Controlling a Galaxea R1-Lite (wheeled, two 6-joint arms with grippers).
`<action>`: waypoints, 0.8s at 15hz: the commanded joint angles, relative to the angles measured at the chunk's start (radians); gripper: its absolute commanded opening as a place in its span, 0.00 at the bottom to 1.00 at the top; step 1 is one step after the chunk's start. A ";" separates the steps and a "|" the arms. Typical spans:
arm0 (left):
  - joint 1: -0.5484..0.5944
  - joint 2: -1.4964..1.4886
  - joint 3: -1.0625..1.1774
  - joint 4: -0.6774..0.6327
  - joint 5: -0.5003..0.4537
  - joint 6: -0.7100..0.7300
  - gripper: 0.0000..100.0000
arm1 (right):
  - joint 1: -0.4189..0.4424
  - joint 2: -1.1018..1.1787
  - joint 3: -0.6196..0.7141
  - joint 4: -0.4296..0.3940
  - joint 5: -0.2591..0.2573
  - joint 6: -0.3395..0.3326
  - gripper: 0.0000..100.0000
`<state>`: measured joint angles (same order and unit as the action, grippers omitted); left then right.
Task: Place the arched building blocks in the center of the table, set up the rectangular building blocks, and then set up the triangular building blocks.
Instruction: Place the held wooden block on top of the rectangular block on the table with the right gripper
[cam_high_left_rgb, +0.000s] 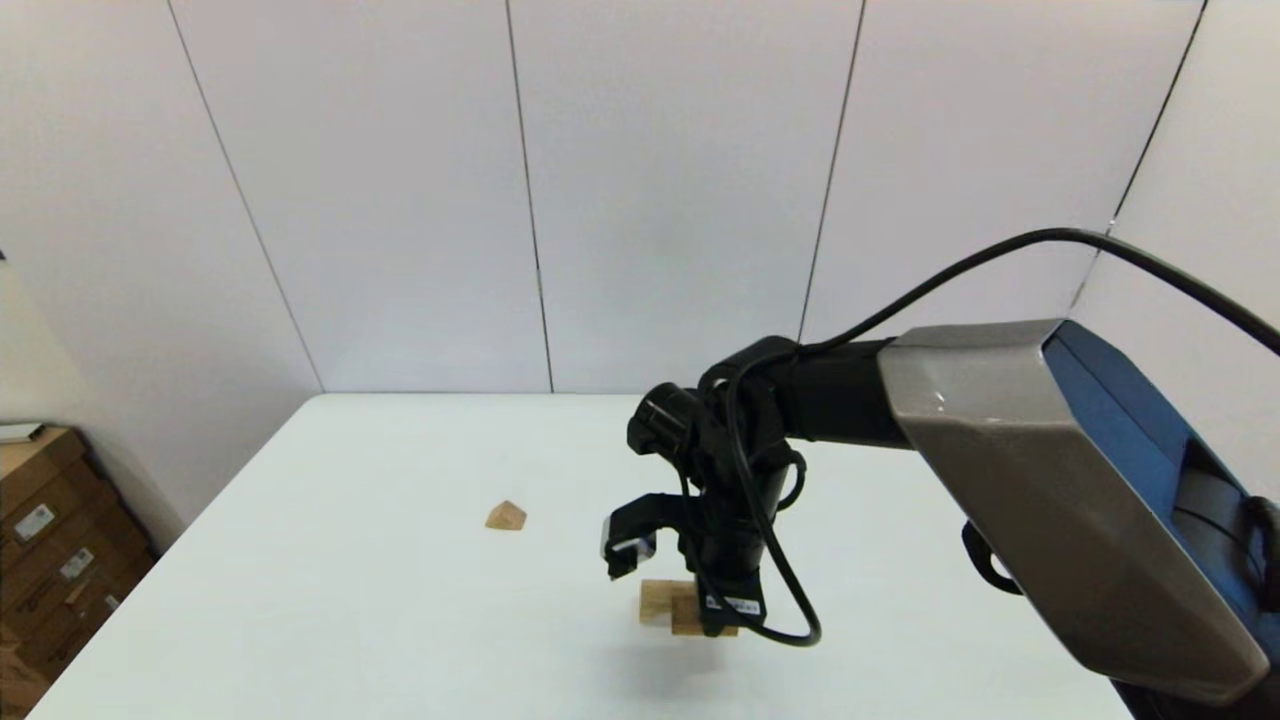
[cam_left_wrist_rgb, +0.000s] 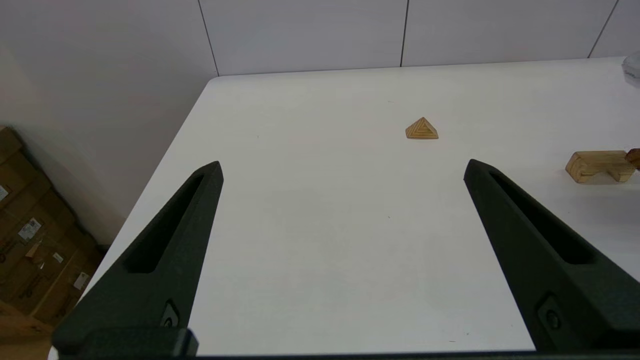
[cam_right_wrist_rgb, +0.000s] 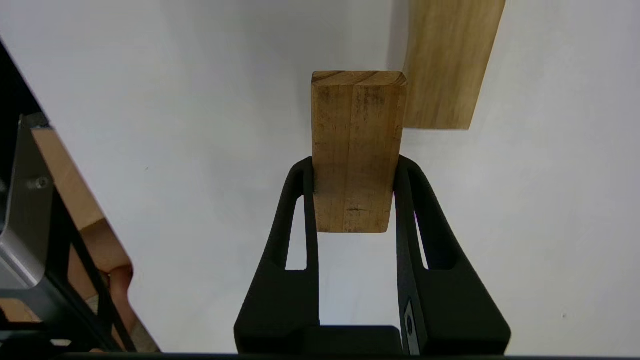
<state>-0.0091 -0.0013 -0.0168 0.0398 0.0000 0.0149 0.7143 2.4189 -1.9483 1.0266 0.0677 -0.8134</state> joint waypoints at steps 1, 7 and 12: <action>0.000 0.001 0.000 0.000 0.000 0.000 1.00 | 0.001 0.011 0.000 -0.008 0.001 -0.006 0.00; 0.000 0.001 0.000 0.000 0.000 0.000 1.00 | 0.010 -0.017 -0.006 -0.040 0.004 0.000 0.00; 0.000 0.001 0.000 0.000 0.000 0.000 1.00 | 0.014 -0.003 -0.006 -0.076 0.003 -0.001 0.00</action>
<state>-0.0091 -0.0013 -0.0168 0.0398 0.0000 0.0153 0.7264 2.4083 -1.9545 0.9526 0.0706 -0.8081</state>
